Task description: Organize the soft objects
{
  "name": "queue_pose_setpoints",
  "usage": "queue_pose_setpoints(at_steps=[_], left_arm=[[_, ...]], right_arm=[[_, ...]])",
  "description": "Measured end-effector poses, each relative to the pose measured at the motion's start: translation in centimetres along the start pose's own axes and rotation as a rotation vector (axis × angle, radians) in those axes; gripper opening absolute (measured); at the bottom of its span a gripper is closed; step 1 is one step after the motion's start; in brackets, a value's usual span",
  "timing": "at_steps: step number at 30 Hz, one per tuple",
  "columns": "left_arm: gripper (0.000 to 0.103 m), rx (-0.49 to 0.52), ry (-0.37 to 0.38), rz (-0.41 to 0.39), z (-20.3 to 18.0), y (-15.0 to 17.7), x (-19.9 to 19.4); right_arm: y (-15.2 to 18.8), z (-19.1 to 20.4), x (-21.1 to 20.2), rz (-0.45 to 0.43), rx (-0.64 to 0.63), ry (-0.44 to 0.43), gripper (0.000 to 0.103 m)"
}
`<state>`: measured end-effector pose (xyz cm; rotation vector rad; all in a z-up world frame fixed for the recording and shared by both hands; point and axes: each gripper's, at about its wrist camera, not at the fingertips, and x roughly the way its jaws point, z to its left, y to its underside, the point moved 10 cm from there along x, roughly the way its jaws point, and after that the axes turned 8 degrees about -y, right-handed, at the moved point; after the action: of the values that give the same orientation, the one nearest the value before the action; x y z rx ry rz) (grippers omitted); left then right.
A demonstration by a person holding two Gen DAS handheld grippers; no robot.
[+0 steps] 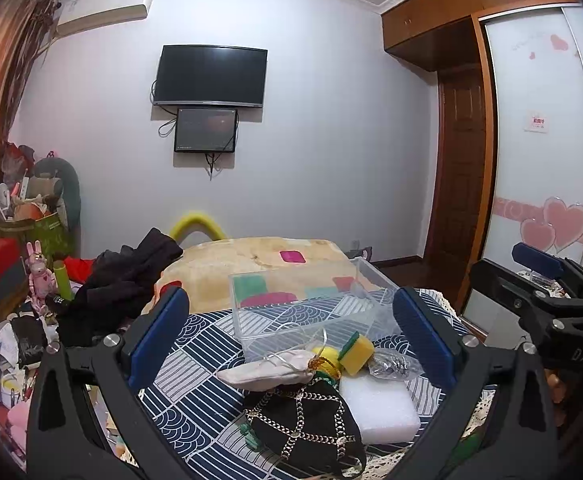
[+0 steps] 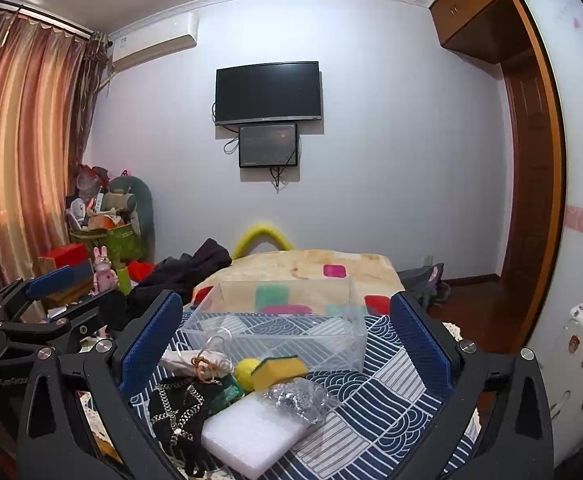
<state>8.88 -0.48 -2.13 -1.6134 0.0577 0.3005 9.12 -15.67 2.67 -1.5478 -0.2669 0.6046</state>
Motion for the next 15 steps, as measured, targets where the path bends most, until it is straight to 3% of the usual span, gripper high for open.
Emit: queue_pose_setpoints(at_steps=[15], left_arm=[[0.103, -0.013, 0.002, 0.011, 0.37, -0.13, 0.24]], right_arm=[[-0.13, -0.01, -0.51, -0.016, 0.005, -0.001, 0.103]])
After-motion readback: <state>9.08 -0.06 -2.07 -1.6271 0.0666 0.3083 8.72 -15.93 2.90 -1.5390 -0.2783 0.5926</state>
